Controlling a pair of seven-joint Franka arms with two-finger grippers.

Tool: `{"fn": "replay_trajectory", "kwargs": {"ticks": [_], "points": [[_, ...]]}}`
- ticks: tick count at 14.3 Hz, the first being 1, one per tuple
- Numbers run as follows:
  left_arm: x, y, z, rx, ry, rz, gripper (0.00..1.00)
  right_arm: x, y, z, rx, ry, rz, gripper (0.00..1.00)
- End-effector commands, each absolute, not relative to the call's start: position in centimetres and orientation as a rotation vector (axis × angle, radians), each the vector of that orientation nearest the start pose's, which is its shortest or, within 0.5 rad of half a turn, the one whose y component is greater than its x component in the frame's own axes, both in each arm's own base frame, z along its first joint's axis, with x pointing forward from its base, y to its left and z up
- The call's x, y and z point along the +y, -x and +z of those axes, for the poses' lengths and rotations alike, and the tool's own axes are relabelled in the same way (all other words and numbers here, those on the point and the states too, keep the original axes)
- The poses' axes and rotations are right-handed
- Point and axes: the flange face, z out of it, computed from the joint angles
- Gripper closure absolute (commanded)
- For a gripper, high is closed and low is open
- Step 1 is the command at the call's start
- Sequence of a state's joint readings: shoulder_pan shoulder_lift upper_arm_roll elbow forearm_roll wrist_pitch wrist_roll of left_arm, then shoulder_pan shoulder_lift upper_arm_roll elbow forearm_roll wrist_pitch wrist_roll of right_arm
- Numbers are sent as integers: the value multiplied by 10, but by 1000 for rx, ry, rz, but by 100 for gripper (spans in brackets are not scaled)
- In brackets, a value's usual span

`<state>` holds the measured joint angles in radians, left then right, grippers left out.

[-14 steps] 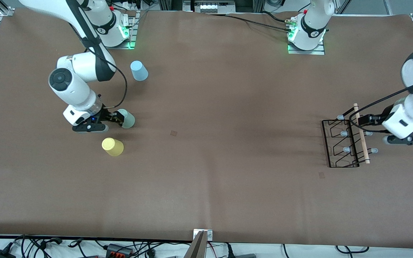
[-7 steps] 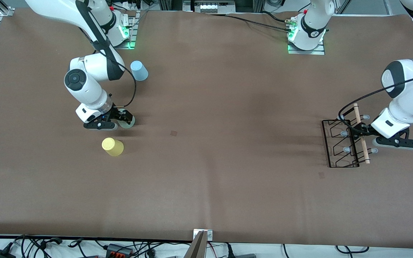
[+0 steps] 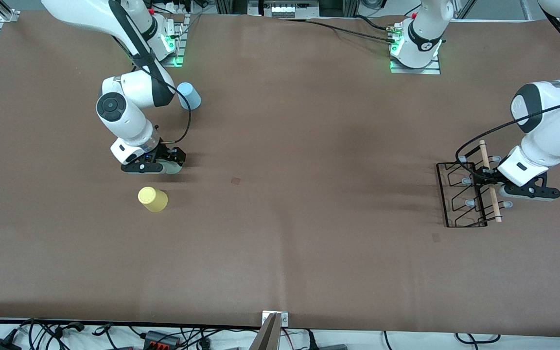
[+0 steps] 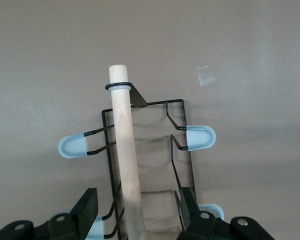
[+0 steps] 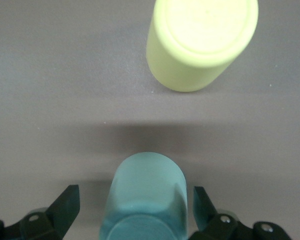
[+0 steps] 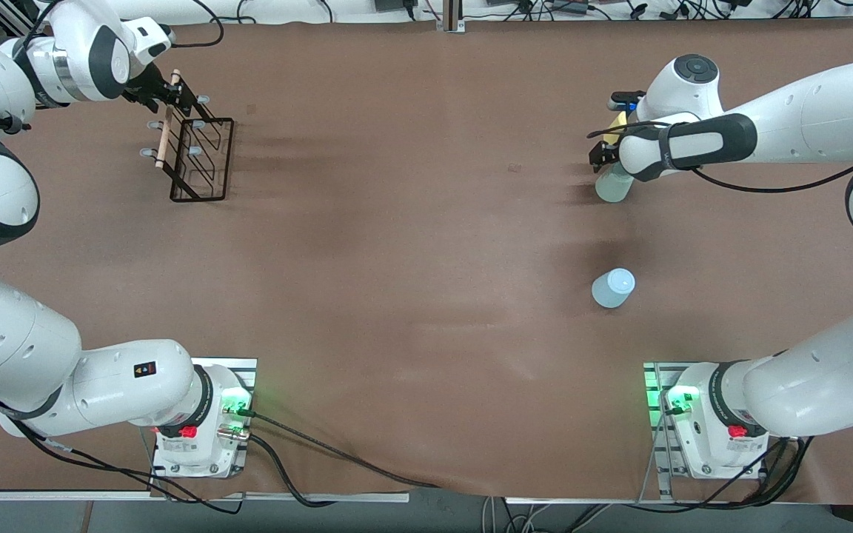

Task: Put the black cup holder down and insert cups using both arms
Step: 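Close the left gripper on the holder's wooden rod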

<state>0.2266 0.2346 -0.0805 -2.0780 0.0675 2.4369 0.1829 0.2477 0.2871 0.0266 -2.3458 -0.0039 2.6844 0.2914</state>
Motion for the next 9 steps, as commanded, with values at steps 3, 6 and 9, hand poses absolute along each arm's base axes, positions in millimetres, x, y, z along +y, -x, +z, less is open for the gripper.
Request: {"fn": "replay_trajectory", "kwargs": {"ticks": [3, 6, 9], "points": [[87, -587, 327, 135, 3100, -201, 72, 137, -492, 210, 50, 3116, -96, 0], [89, -588, 331, 125, 3099, -208, 90, 137, -491, 210, 50, 3116, -94, 0], [89, -594, 348, 129, 3089, -249, 98, 137, -489, 209, 50, 3118, -90, 0]]}}
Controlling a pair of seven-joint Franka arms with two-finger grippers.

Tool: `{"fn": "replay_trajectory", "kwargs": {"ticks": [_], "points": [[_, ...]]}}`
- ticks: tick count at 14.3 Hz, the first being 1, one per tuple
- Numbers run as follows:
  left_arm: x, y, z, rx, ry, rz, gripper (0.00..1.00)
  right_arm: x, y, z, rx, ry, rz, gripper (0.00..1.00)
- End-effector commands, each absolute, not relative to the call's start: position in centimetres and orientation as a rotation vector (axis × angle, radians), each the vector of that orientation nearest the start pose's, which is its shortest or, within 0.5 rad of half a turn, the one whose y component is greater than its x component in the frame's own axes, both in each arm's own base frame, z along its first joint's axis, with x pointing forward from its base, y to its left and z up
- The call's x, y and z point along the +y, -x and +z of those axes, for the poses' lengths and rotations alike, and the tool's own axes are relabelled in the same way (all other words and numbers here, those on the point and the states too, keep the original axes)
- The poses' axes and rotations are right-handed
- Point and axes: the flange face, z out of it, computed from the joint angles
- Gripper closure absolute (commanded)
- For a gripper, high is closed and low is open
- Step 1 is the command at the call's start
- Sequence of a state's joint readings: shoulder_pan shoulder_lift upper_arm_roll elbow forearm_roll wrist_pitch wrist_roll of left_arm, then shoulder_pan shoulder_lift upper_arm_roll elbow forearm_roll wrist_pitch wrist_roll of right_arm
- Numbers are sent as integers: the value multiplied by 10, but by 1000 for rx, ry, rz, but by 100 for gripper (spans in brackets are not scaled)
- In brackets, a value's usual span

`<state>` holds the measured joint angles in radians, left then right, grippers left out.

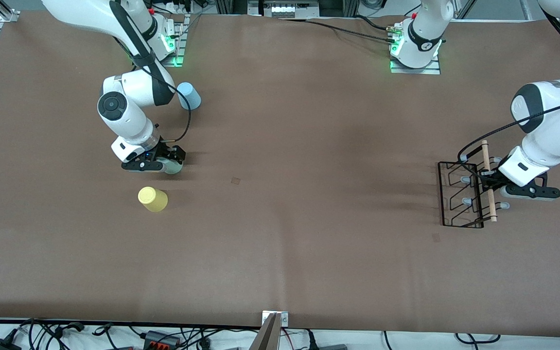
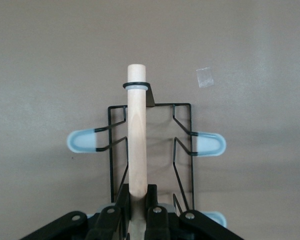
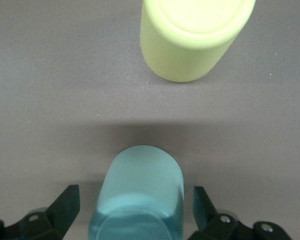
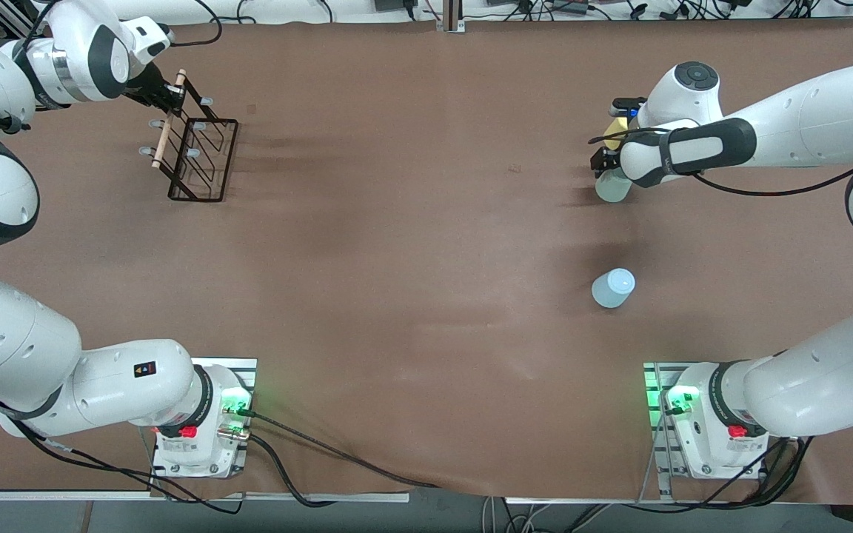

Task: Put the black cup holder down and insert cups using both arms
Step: 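Close the left gripper on the holder's wooden rod, then carry the black holder to the table middle with the left gripper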

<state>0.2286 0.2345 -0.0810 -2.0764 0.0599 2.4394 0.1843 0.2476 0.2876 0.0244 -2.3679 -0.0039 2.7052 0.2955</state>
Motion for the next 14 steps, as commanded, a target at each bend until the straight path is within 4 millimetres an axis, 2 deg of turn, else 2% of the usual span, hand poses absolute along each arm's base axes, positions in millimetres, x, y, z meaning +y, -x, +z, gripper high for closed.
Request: {"fn": "replay_trajectory", "kwargs": {"ticks": [1, 3, 5, 7, 9, 10, 11, 12, 14], "points": [[86, -595, 362, 138, 3089, -234, 99, 137, -489, 210, 50, 3117, -92, 0], [73, -608, 400, 164, 3097, -182, 99, 136, -487, 209, 50, 3119, -85, 0], [41, -617, 437, 232, 3115, -93, 99, 136, -486, 209, 50, 3119, -85, 0], [-11, -614, 460, 311, 3133, 35, 99, 136, -486, 209, 50, 3119, -85, 0], [-58, -614, 471, 401, 3142, 37, 99, 136, -486, 209, 50, 3119, -85, 0], [-83, -615, 478, 437, 3151, 11, 99, 136, -486, 209, 50, 3119, -85, 23], [-106, -618, 479, 411, 3170, 4, 99, 137, -486, 211, 45, 3118, -90, 50], [-131, -615, 480, 361, 3188, 2, 99, 137, -487, 213, 45, 3116, -96, 67], [-174, -612, 467, 245, 3208, 11, 99, 137, -487, 214, 38, 3116, -99, 78]]}}
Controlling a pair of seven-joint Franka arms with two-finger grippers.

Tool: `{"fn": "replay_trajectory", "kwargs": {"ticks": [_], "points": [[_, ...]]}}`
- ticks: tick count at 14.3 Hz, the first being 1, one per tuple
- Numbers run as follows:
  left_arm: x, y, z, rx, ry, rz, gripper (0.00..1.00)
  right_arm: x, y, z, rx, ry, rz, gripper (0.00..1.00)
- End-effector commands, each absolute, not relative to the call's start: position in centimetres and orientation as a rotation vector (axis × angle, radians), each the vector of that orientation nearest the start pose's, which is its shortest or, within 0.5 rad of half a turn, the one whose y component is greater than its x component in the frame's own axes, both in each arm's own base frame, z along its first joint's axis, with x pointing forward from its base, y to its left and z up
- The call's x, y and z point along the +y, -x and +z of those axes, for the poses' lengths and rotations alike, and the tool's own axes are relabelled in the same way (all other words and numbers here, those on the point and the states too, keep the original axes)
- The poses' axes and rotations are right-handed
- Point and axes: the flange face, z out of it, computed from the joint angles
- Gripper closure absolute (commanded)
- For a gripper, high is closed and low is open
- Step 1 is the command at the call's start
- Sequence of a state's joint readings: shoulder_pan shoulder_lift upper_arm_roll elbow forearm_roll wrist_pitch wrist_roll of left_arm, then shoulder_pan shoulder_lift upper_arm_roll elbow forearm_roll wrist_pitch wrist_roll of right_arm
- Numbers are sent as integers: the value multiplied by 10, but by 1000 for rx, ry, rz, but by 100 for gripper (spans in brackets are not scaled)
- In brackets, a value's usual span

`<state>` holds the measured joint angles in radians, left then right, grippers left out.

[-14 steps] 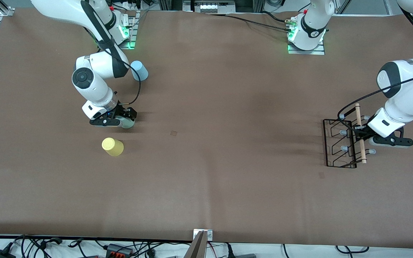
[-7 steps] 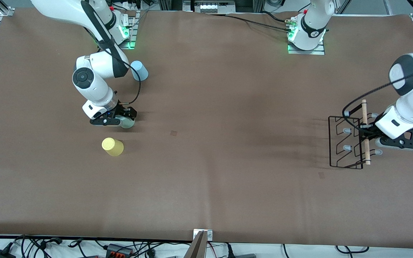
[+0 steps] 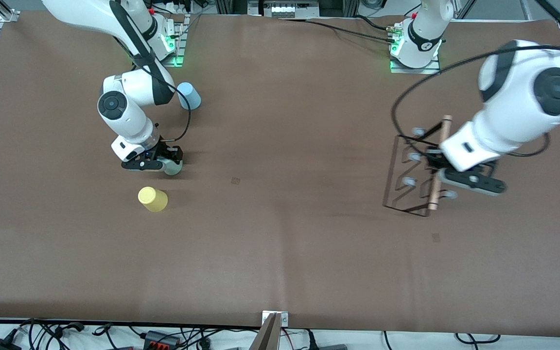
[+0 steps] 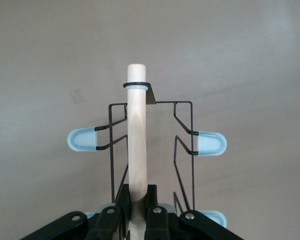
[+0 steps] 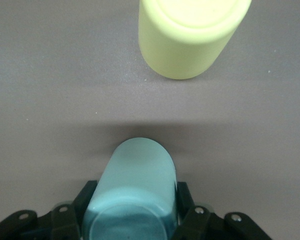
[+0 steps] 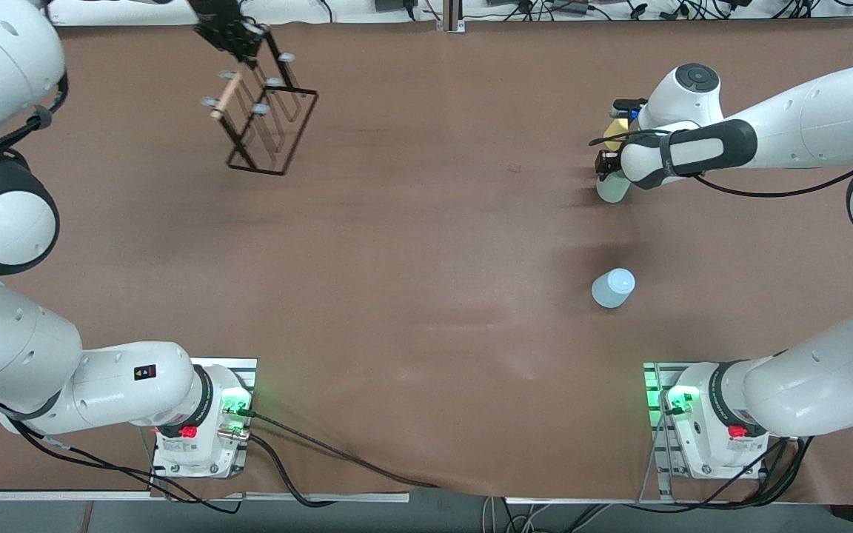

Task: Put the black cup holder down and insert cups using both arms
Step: 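Carry the black holder to the table middle with the left gripper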

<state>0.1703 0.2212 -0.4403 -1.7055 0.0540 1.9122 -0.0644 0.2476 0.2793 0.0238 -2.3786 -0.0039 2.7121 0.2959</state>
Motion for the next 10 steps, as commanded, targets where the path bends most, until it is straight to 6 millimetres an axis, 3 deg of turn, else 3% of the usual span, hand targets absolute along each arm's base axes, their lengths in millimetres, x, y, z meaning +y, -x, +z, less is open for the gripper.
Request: {"fn": "replay_trajectory", "kwargs": {"ticks": [1, 3, 5, 8, 10], "points": [[-196, -613, 462, 211, 3233, -2, 99, 137, -488, 217, 26, 3115, -106, 80], [-219, -627, 455, 99, 3270, -27, 99, 137, -492, 225, 16, 3111, -129, 82], [-272, -614, 439, 68, 3286, 17, 99, 135, -495, 236, 18, 3109, -148, 82], [-340, -599, 427, -15, 3334, -61, 99, 133, -498, 254, 27, 3107, -162, 82], [-372, -587, 409, -4, 3348, -41, 99, 121, -507, 275, 58, 3111, -157, 82]]}}
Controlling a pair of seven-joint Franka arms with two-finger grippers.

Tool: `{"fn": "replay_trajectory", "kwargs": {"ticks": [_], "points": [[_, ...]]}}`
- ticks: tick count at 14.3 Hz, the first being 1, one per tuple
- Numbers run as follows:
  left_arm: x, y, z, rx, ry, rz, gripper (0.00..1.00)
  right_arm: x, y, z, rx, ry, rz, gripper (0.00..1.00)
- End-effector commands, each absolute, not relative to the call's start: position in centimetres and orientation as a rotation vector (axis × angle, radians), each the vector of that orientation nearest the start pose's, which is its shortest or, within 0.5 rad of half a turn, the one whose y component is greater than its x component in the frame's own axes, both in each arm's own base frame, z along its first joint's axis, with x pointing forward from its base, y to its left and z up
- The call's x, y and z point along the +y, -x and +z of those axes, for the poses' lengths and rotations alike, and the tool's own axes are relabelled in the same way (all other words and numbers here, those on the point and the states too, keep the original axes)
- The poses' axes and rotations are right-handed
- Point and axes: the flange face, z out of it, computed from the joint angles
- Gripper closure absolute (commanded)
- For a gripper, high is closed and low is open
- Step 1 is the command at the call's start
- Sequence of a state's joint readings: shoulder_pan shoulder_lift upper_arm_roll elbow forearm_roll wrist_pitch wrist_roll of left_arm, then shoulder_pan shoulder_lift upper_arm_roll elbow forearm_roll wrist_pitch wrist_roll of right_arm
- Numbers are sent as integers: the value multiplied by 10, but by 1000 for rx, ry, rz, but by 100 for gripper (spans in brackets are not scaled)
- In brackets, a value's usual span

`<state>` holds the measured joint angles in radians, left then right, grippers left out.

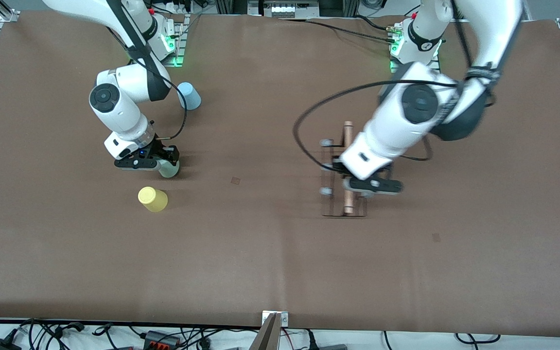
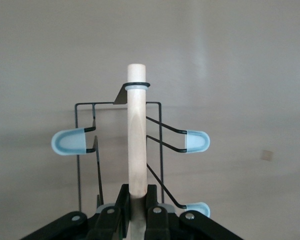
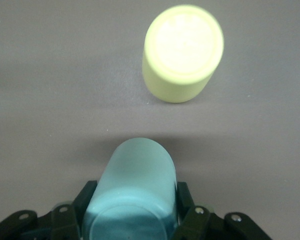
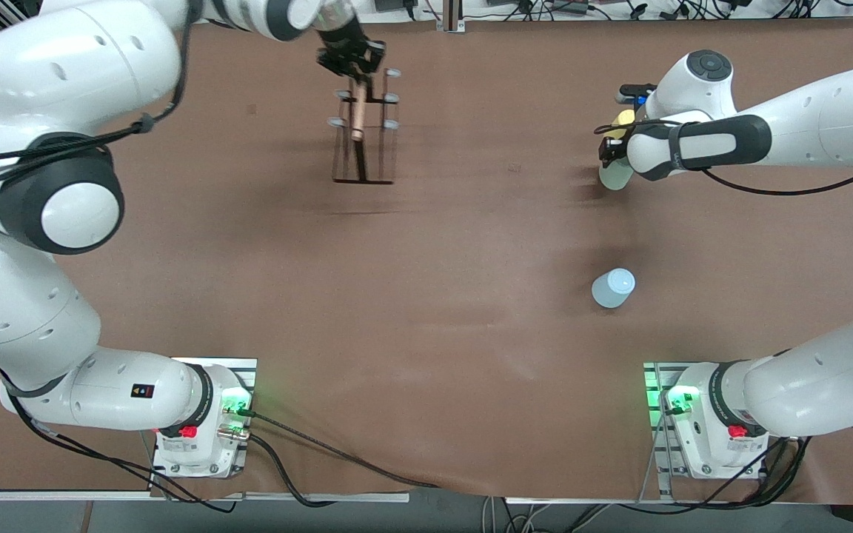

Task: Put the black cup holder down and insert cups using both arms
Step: 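Carry the black holder to the table middle with the left gripper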

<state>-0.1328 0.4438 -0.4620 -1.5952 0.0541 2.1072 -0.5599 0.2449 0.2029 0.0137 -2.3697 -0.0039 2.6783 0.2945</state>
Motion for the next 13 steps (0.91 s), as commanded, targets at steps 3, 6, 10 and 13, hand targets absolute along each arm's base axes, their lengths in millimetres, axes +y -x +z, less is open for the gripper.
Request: {"fn": "replay_trajectory", "kwargs": {"ticks": [3, 6, 10, 13], "points": [[-402, -581, 392, 47, 3398, -105, 99, 122, -514, 308, 60, 3113, -148, 82], [-433, -570, 374, 105, 3435, -144, 99, 113, -516, 353, 68, 3123, -108, 82], [-471, -544, 342, 234, 3413, -123, 99, 94, -516, 418, 144, 3146, 110, 82], [-485, -532, 335, 189, 3364, -167, 99, 93, -518, 451, 155, 3149, 243, 82]]}}
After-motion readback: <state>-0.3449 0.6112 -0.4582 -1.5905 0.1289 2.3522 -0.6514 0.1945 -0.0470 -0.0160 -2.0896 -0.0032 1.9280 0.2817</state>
